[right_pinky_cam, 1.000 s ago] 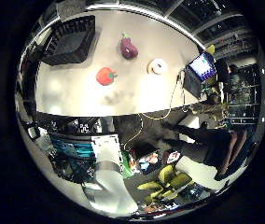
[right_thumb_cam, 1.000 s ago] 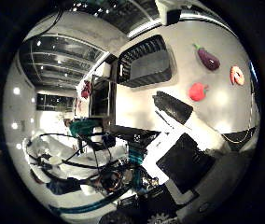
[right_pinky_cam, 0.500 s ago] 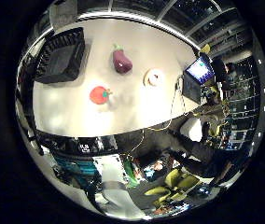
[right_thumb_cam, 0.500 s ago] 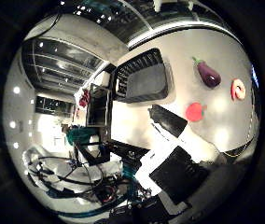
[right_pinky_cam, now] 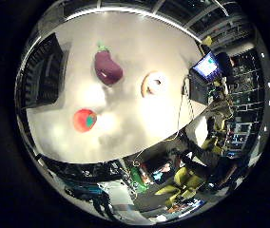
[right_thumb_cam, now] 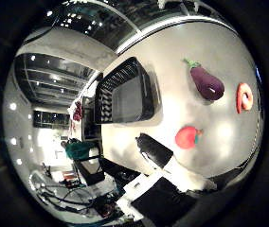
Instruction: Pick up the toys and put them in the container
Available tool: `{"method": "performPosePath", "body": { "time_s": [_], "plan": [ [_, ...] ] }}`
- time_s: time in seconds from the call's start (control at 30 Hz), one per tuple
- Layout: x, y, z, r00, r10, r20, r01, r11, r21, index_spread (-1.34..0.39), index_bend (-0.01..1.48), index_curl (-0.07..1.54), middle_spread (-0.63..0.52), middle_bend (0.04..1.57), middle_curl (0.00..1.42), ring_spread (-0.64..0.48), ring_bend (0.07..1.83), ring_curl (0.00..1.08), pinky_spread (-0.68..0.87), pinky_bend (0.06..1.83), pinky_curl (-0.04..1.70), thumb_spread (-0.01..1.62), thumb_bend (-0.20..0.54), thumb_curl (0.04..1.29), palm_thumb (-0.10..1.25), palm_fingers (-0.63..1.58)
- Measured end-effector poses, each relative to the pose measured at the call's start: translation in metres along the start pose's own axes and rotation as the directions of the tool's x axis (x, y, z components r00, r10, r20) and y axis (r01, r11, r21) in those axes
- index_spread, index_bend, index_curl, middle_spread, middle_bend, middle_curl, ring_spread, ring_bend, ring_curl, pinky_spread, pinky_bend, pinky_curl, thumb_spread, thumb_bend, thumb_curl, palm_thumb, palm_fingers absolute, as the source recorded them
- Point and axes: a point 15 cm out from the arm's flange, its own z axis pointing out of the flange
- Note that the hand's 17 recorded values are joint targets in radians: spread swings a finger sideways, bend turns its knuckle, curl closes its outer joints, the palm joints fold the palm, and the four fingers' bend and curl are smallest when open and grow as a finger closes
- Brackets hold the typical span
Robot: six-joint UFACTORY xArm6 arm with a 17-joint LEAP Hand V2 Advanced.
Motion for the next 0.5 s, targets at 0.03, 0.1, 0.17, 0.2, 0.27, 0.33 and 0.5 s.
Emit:
{"method": "performPosePath", "body": {
  "time_s": [0.03, 0.1, 0.17, 0.2, 0.27, 0.33, 0.5],
  "plan": [
    [0.005, -0.007, 0.007, 1.000, 0.008, 0.000, -0.008, 1.000, -0.010, -0.29, 0.13, 0.23, 0.09, 0.25, 0.33, 0.19, 0.35, 0.23, 0.40, 0.46, 0.32, 1.04, -0.039, 0.30, 0.52, 0.14],
    [0.010, -0.024, 0.017, 1.000, 0.013, -0.005, -0.013, 1.000, -0.015, -0.28, 0.14, 0.23, 0.10, 0.26, 0.33, 0.19, 0.36, 0.24, 0.40, 0.47, 0.32, 1.04, -0.031, 0.29, 0.49, 0.13],
    [0.015, -0.035, 0.028, 1.000, 0.019, -0.008, -0.020, 0.999, -0.026, -0.28, 0.14, 0.23, 0.11, 0.26, 0.33, 0.19, 0.36, 0.24, 0.40, 0.48, 0.31, 1.04, -0.028, 0.29, 0.49, 0.12],
    [0.018, -0.040, 0.031, 1.000, 0.023, -0.009, -0.023, 0.999, -0.027, -0.27, 0.14, 0.23, 0.11, 0.26, 0.33, 0.19, 0.36, 0.24, 0.40, 0.48, 0.31, 1.03, -0.031, 0.29, 0.48, 0.12],
    [0.024, -0.050, 0.040, 0.999, 0.031, -0.010, -0.032, 0.999, -0.033, -0.27, 0.14, 0.23, 0.11, 0.27, 0.33, 0.19, 0.37, 0.24, 0.39, 0.48, 0.31, 1.03, -0.028, 0.29, 0.47, 0.12],
    [0.031, -0.054, 0.050, 0.999, 0.041, -0.012, -0.041, 0.998, -0.045, -0.26, 0.14, 0.24, 0.12, 0.27, 0.33, 0.19, 0.37, 0.24, 0.39, 0.49, 0.31, 1.02, -0.026, 0.29, 0.47, 0.11],
    [0.044, -0.050, 0.083, 0.998, 0.064, -0.014, -0.065, 0.993, -0.094, -0.23, 0.14, 0.24, 0.13, 0.28, 0.33, 0.19, 0.38, 0.24, 0.39, 0.50, 0.31, 1.03, -0.026, 0.29, 0.46, 0.11]
  ]
}}
